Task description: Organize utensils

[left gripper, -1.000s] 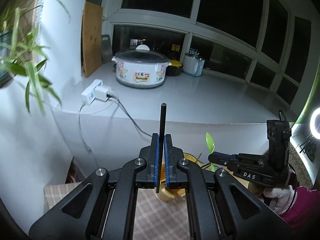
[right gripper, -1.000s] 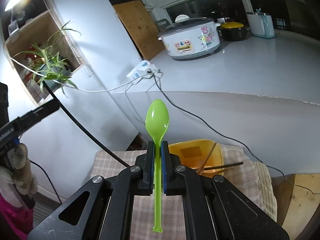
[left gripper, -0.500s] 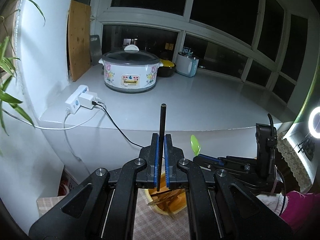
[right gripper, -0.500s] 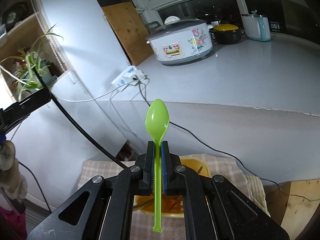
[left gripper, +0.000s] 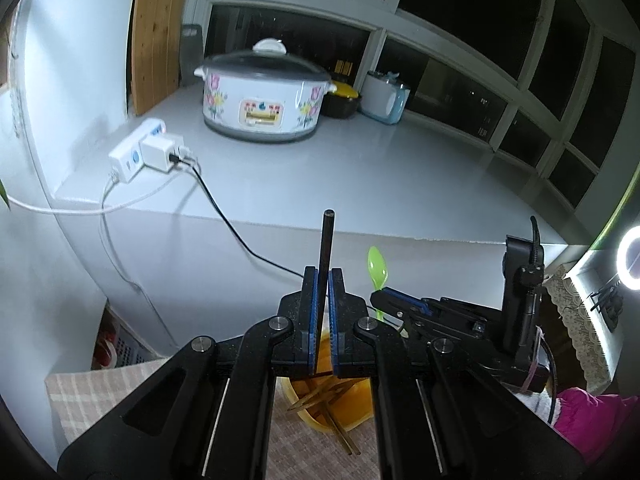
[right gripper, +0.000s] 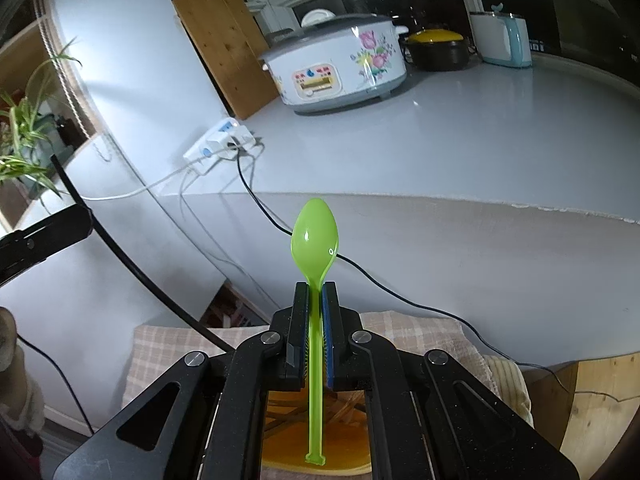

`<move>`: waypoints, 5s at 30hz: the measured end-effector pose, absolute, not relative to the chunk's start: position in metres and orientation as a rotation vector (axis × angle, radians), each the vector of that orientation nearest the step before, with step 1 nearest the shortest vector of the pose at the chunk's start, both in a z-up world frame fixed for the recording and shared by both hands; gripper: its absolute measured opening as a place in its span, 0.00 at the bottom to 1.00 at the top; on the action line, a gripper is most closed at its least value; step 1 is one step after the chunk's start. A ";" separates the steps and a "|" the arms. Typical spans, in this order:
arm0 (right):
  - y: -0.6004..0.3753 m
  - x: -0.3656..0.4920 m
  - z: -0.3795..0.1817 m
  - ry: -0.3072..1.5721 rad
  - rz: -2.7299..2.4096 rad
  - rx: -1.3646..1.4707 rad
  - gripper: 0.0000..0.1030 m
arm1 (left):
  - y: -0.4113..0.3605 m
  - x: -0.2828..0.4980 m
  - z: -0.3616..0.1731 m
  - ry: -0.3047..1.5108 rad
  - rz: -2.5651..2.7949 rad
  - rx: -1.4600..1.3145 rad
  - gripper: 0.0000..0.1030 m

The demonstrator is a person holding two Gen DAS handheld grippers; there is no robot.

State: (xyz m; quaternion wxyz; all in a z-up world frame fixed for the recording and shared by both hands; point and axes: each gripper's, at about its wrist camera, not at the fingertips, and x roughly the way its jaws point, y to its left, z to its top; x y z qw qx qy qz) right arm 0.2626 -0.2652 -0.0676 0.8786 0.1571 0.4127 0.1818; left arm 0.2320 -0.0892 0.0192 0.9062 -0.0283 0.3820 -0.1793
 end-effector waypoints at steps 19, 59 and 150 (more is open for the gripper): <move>-0.263 0.255 -0.088 0.919 0.404 0.312 0.05 | -0.086 0.224 -0.018 0.885 -0.368 -0.112 0.02; -0.277 0.184 -0.064 0.955 0.419 0.335 0.06 | -0.072 0.159 -0.019 0.915 -0.347 -0.139 0.20; -0.278 0.137 -0.029 0.913 0.399 0.372 0.75 | -0.059 0.104 -0.001 0.883 -0.082 0.009 1.00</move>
